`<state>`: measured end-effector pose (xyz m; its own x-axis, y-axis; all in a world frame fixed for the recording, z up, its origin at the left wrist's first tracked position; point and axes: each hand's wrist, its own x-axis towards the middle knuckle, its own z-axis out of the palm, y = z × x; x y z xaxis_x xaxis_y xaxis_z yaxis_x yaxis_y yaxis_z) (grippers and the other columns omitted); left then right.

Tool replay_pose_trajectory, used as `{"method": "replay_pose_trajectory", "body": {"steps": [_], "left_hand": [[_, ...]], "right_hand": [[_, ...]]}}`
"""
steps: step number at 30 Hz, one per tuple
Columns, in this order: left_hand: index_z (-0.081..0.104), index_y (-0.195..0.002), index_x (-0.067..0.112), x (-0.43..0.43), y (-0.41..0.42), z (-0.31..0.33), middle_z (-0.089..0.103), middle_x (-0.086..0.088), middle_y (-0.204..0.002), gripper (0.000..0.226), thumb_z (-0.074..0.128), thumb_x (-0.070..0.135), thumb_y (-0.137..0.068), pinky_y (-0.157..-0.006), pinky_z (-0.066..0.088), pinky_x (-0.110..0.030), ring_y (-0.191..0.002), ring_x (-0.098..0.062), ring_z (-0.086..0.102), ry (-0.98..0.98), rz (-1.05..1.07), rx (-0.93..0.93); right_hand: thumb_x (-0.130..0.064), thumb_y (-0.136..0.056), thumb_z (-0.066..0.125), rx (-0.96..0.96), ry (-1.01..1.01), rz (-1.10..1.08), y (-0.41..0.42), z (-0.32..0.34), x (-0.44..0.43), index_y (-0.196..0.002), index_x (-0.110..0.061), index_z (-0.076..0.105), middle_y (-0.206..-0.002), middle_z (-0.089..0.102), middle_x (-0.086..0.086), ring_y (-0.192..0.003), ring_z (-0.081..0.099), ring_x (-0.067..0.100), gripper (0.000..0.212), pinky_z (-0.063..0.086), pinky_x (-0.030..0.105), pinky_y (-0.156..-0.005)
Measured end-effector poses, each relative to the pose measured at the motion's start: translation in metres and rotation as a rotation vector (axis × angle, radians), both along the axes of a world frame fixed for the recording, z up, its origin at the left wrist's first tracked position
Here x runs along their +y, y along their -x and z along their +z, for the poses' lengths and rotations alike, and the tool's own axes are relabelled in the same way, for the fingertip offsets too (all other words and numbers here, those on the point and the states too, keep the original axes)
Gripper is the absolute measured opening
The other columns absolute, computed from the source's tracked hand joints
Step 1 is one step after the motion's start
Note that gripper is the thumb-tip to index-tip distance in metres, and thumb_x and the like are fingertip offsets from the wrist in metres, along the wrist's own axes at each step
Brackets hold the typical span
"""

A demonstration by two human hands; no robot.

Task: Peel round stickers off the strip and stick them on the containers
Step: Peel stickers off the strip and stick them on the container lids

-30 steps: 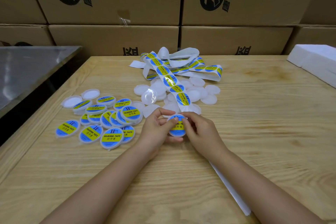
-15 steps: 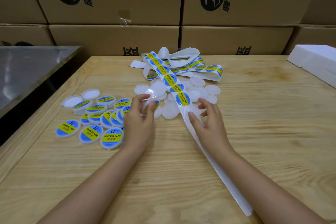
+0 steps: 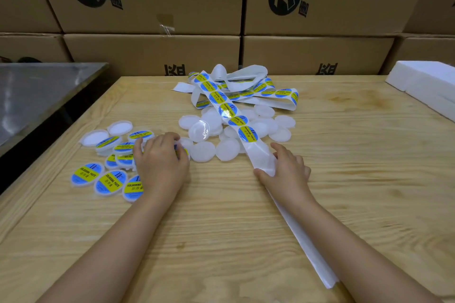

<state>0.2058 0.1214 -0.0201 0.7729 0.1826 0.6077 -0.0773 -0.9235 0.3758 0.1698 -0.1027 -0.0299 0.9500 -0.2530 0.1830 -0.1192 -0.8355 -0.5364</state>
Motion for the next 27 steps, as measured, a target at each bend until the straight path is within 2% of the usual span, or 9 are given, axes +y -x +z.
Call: {"method": "replay_pose_trajectory", "body": {"steps": [3, 7, 9, 12, 15, 18, 20, 24, 27], "left_hand": [[0.068, -0.101, 0.01, 0.0, -0.002, -0.002, 0.071, -0.01, -0.088, 0.023, 0.053, 0.017, -0.086, -0.111, 0.01, -0.04, -0.095, -0.029, 0.061, -0.011, 0.077, 0.074], [0.069, -0.096, 0.01, 0.0, -0.002, -0.002, 0.07, -0.011, -0.076, 0.024, 0.05, 0.021, -0.087, -0.114, 0.007, -0.045, -0.083, -0.031, 0.064, -0.035, 0.099, 0.094], [0.069, -0.1, 0.009, -0.001, 0.0, -0.003, 0.07, -0.012, -0.081, 0.029, 0.047, 0.023, -0.088, -0.114, 0.008, -0.05, -0.088, -0.03, 0.064, -0.055, 0.089, 0.07], [0.065, -0.106, 0.007, -0.006, 0.005, 0.002, 0.068, -0.009, -0.099, 0.032, 0.048, 0.023, -0.084, -0.111, 0.014, -0.054, -0.099, -0.028, 0.062, -0.124, -0.005, -0.092], [0.063, -0.109, 0.007, -0.021, 0.015, 0.007, 0.069, -0.004, -0.089, 0.032, 0.048, 0.022, -0.085, -0.097, 0.034, -0.043, -0.082, -0.027, 0.063, -0.156, -0.237, -0.249], [0.047, -0.126, 0.028, -0.045, 0.032, 0.012, 0.069, 0.006, -0.078, 0.039, 0.042, 0.037, -0.088, -0.075, 0.046, -0.036, -0.073, -0.018, 0.063, 0.291, -0.538, 0.058], [0.036, -0.131, 0.038, -0.058, 0.038, 0.007, 0.071, 0.005, -0.084, 0.041, 0.039, 0.044, -0.09, -0.081, 0.051, -0.038, -0.082, -0.014, 0.065, 0.616, -0.676, 0.254], [0.044, -0.124, 0.037, -0.062, 0.035, 0.004, 0.067, -0.001, -0.107, 0.03, 0.047, 0.039, -0.094, -0.089, 0.049, -0.049, -0.101, -0.018, 0.063, 0.836, -0.742, 0.275], [0.053, -0.109, 0.036, -0.059, 0.031, 0.005, 0.063, 0.0, -0.117, 0.024, 0.056, 0.02, -0.092, -0.089, 0.051, -0.046, -0.101, -0.015, 0.063, 0.926, -0.691, 0.298]], "right_hand": [[-0.028, -0.085, 0.06, -0.009, -0.051, 0.016, 0.001, 0.003, 0.0, -0.136, -0.022, 0.041, -0.129, 0.051, -0.002, -0.12, 0.039, 0.024, 0.054, 0.026, 0.034, -0.092], [-0.01, -0.085, 0.049, -0.076, -0.231, 0.025, 0.002, 0.01, -0.004, -0.122, -0.018, 0.059, -0.114, 0.064, 0.001, -0.109, 0.054, 0.023, 0.039, 0.036, 0.041, -0.1], [-0.006, -0.083, 0.049, -0.106, -0.393, 0.017, 0.005, 0.013, -0.006, -0.112, -0.016, 0.064, -0.102, 0.068, 0.0, -0.099, 0.06, 0.023, 0.034, 0.043, 0.042, -0.094], [0.0, -0.082, 0.05, -0.132, -0.679, 0.037, 0.006, 0.017, -0.008, -0.1, -0.014, 0.062, -0.091, 0.067, -0.001, -0.088, 0.062, 0.019, 0.025, 0.049, 0.027, -0.075], [0.006, -0.082, 0.051, -0.117, -0.814, 0.134, 0.006, 0.022, -0.009, -0.094, -0.019, 0.056, -0.083, 0.063, 0.003, -0.077, 0.057, 0.018, 0.029, 0.044, 0.023, -0.065], [0.011, -0.082, 0.05, -0.058, -0.888, 0.259, 0.011, 0.026, -0.005, -0.101, -0.02, 0.053, -0.087, 0.064, 0.015, -0.076, 0.056, 0.021, 0.036, 0.042, 0.031, -0.068], [0.006, -0.078, 0.054, -0.028, -0.871, 0.37, 0.015, 0.027, -0.002, -0.117, -0.016, 0.051, -0.087, 0.063, 0.02, -0.075, 0.056, 0.02, 0.045, 0.042, 0.029, -0.07], [-0.007, -0.067, 0.047, 0.026, -0.809, 0.52, 0.022, 0.026, 0.003, -0.133, -0.017, 0.044, -0.09, 0.063, 0.015, -0.079, 0.054, 0.014, 0.067, 0.042, 0.024, -0.073], [-0.007, -0.069, 0.047, 0.077, -0.794, 0.583, 0.025, 0.024, 0.005, -0.136, -0.016, 0.043, -0.111, 0.066, 0.015, -0.093, 0.058, 0.012, 0.067, 0.044, 0.026, -0.082]]}}
